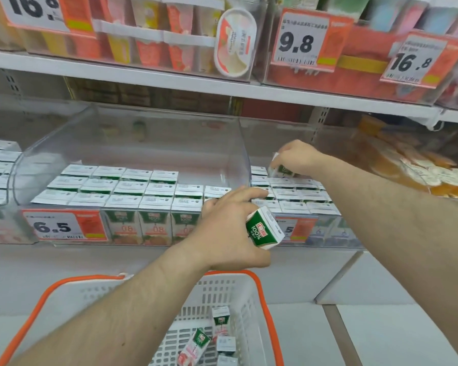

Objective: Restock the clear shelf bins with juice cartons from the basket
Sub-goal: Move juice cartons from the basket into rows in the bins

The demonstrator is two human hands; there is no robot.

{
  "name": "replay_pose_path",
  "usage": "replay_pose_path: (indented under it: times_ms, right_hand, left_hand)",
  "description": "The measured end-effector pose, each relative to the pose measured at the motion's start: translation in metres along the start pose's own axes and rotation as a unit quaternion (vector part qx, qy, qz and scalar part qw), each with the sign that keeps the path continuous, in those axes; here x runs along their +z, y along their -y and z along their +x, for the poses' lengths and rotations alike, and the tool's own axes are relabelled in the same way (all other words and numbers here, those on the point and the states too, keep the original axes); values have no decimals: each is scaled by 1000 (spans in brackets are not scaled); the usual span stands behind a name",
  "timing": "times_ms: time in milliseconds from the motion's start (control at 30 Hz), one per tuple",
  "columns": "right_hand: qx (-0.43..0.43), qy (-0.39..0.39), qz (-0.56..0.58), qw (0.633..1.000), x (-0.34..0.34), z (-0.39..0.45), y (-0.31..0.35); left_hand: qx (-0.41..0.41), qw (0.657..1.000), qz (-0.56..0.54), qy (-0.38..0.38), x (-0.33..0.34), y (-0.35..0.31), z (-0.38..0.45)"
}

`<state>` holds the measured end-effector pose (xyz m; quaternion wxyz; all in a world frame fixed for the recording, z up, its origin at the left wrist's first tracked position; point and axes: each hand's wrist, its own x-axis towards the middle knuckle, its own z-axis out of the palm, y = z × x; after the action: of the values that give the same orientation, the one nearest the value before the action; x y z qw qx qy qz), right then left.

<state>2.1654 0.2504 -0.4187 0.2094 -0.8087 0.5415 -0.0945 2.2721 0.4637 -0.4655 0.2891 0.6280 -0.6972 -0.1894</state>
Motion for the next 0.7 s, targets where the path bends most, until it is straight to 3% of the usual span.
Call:
replay_pose_path:
  times_ms: [300, 467, 700]
  right_hand:
    - [29, 87, 100, 991, 9, 14, 3]
    - [50, 124, 48, 990, 12, 11, 10]
    - [64, 135, -16, 989, 17, 4, 16]
  left_hand:
    - [-25, 995, -91, 25, -7, -3, 0]
    - [-22, 998, -56, 33, -7, 0, 0]
    - [-47, 984, -164, 40, -13, 3, -3]
